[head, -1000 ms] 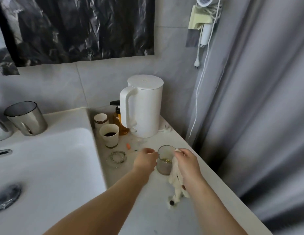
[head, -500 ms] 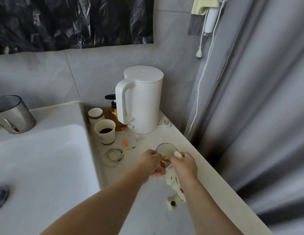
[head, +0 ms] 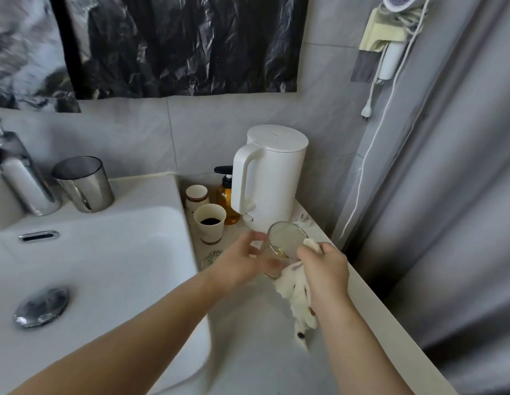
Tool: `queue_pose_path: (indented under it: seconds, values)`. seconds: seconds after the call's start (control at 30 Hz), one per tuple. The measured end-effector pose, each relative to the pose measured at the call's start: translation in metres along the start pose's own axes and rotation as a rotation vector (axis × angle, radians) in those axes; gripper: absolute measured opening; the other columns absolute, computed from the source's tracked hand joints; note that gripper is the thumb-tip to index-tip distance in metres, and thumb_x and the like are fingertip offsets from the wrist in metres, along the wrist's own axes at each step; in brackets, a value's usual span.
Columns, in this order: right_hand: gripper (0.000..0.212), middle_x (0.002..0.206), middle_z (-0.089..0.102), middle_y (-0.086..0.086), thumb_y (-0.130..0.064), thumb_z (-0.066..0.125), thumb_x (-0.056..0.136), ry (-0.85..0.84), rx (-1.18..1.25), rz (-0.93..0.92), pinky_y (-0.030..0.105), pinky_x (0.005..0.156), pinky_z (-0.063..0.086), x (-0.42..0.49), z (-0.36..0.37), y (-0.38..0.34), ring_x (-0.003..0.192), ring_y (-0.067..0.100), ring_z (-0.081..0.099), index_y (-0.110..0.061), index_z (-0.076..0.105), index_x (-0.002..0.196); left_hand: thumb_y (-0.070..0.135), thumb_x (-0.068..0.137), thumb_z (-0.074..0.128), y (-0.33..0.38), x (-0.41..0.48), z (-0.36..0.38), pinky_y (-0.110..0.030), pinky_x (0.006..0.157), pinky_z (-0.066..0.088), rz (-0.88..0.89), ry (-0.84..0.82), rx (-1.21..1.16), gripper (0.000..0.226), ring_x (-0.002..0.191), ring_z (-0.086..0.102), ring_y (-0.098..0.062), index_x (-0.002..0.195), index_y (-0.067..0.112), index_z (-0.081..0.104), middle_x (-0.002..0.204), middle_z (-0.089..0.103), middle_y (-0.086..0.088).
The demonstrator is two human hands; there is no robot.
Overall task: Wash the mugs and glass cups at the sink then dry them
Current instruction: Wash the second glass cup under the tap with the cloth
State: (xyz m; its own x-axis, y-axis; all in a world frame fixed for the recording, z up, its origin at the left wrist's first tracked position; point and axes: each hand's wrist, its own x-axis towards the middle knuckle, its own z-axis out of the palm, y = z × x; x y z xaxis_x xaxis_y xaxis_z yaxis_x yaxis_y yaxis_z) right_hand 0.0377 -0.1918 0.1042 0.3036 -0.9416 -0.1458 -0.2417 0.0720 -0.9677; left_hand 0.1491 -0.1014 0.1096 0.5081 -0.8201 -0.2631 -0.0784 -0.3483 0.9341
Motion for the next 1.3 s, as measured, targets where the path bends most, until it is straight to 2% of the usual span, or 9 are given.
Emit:
queue_pose_path:
  seconds: [0.1,0.2,0.37,0.43,0.53,0.7,0.97,1.17,1.3]
  values:
    - [0.021,0.057,0.037,0.002,-0.018,0.059,0.067,-0.081,0.031,-0.073,0.028,0.057,0.029,-0.011,0.019,-0.029,0.061,0.021,0.033,-0.004,0.044,0.063,0.020,0.069,0.084,0.007,-0.017,-0.032,-0.013,0.070,0.044,0.164,0.102,0.003,0.055,0.089,0.053,0.000,0.111,0.023,0.049,0.107,0.055,0.007]
    - [0.020,0.053,0.039,-0.001,-0.023,0.058,0.063,-0.164,0.041,-0.138,0.027,0.056,0.030,-0.024,0.041,-0.055,0.057,0.020,0.037,-0.013,0.044,0.054,0.029,0.056,0.086,0.007,-0.029,-0.061,-0.018,0.079,0.047,0.263,0.134,-0.081,0.070,0.085,0.057,0.001,0.115,0.020,0.049,0.109,0.061,0.003]
    - [0.020,0.053,0.038,-0.001,-0.012,0.061,0.072,-0.281,0.017,-0.225,0.026,0.055,0.030,-0.044,0.083,-0.079,0.058,0.018,0.036,-0.011,0.046,0.058,0.001,0.081,0.070,-0.005,-0.053,-0.101,-0.010,0.073,0.048,0.374,0.174,-0.171,0.054,0.087,0.061,0.011,0.115,0.035,0.046,0.098,0.064,0.017]
    - [0.027,0.046,0.035,-0.008,-0.012,0.061,0.070,-0.329,0.026,-0.238,0.026,0.055,0.030,-0.053,0.104,-0.083,0.056,0.017,0.035,-0.015,0.042,0.052,-0.001,0.082,0.069,-0.014,-0.063,-0.117,-0.008,0.067,0.048,0.370,0.249,-0.188,0.057,0.085,0.060,0.015,0.114,0.039,0.045,0.097,0.061,0.014]
    - [0.026,0.049,0.036,-0.007,-0.015,0.061,0.068,-0.439,0.023,-0.237,0.027,0.056,0.031,-0.070,0.135,-0.084,0.057,0.019,0.037,-0.016,0.042,0.051,0.018,0.068,0.082,-0.033,-0.078,-0.142,-0.014,0.069,0.051,0.330,0.367,-0.179,0.069,0.099,0.058,0.002,0.115,0.049,0.042,0.112,0.053,0.003]
    - [0.015,0.059,0.045,0.000,-0.016,0.061,0.072,-0.567,-0.076,-0.226,0.028,0.061,0.037,-0.091,0.181,-0.075,0.063,0.021,0.045,-0.009,0.052,0.063,0.042,0.043,0.078,-0.061,-0.101,-0.179,-0.012,0.066,0.050,0.251,0.435,-0.165,0.078,0.093,0.057,-0.008,0.115,0.045,0.047,0.108,0.051,0.000]
    - [0.034,0.039,0.035,-0.009,-0.015,0.059,0.076,-0.728,-0.099,-0.178,0.026,0.048,0.026,-0.112,0.253,-0.056,0.052,0.016,0.033,-0.017,0.035,0.051,0.036,0.046,0.077,-0.112,-0.112,-0.234,-0.034,0.082,0.053,0.123,0.466,-0.295,0.073,0.115,0.057,-0.011,0.113,0.028,0.047,0.117,0.062,-0.020]
    - [0.016,0.076,0.065,0.001,-0.026,0.069,0.078,-0.769,0.037,-0.015,0.026,0.060,0.041,-0.116,0.301,-0.039,0.066,0.018,0.055,-0.015,0.059,0.086,0.034,0.042,0.079,-0.138,-0.110,-0.258,-0.029,0.063,0.054,0.101,0.617,-0.411,0.082,0.079,0.068,-0.020,0.116,0.015,0.047,0.110,0.061,-0.030]
    - [0.015,0.059,0.058,-0.005,-0.022,0.066,0.082,-0.678,0.051,0.018,0.025,0.056,0.039,-0.112,0.318,-0.025,0.060,0.016,0.051,-0.010,0.057,0.082,0.022,0.045,0.082,-0.140,-0.103,-0.261,-0.028,0.063,0.057,0.083,0.718,-0.348,0.078,0.075,0.065,-0.009,0.112,0.020,0.043,0.099,0.063,-0.007]
